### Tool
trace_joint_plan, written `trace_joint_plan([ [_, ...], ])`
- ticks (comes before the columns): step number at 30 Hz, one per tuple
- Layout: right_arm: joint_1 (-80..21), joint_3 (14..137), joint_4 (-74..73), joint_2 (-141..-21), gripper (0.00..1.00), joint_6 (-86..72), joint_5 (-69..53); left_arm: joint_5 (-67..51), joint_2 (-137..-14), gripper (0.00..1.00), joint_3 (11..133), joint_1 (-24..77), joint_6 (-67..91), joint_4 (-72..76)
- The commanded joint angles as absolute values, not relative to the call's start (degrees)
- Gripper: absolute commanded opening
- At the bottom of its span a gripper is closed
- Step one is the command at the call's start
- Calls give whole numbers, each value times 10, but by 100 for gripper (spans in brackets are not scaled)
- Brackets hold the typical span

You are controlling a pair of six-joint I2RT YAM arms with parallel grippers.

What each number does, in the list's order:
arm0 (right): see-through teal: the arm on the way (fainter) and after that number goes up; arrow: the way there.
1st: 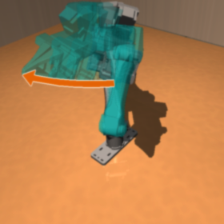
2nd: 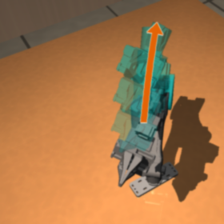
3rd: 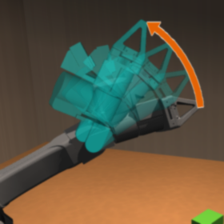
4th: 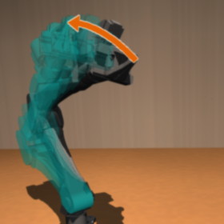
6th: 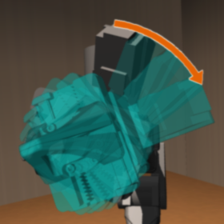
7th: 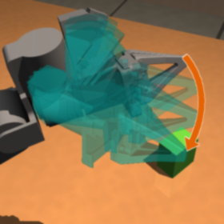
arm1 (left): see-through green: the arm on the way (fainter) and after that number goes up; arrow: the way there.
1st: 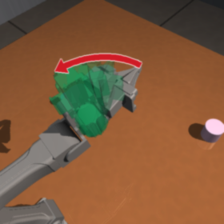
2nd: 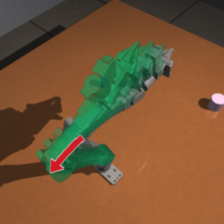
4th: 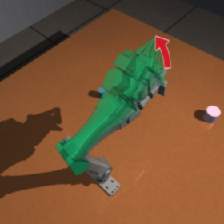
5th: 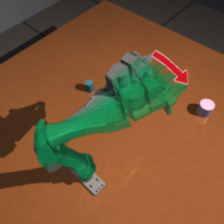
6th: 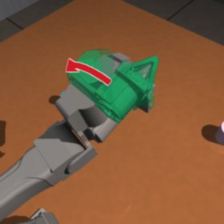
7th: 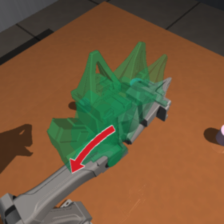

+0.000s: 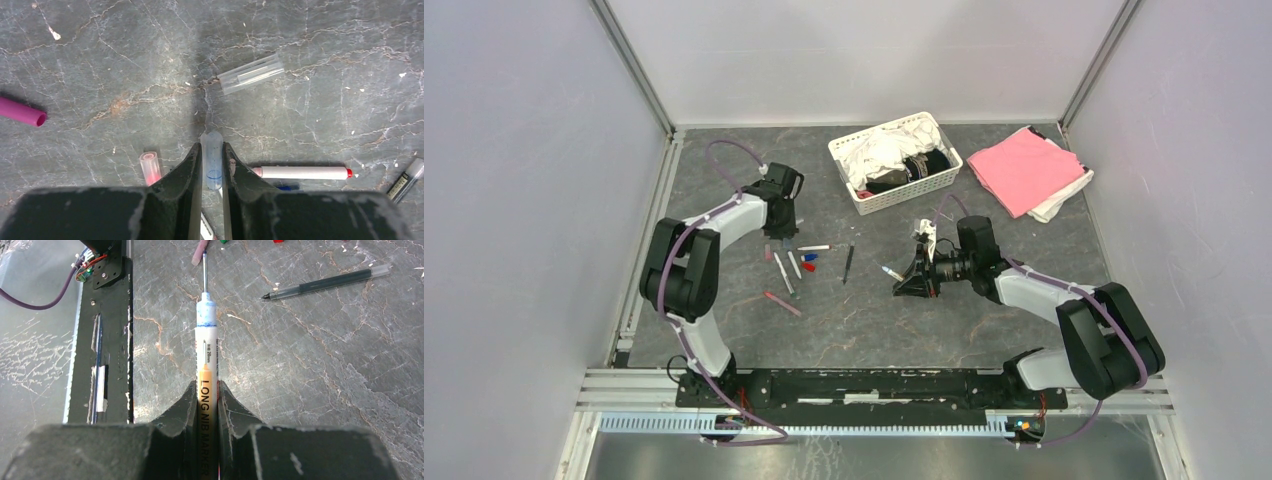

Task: Insert the pens into the pen caps
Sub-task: Pick up the pen cap from the center of the board.

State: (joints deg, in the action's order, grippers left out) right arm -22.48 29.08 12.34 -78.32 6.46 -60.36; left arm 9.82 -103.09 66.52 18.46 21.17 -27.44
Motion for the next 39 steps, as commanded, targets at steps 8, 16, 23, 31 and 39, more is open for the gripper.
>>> trace_joint_plan([
  [8,-226,309,124,-777,0,73,-616,150,-1062,35,702,186,171,-300],
  [16,-226,313,120,-774,0,74,-620,222,-1069,52,714,219,171,-328],
  [23,-226,313,118,-770,0,74,-622,261,-1088,41,723,245,177,-343],
  [31,-225,314,118,-769,0,73,-624,267,-1100,36,730,245,175,-347],
  [39,-225,315,118,-767,0,73,-625,239,-1113,28,725,237,177,-348],
])
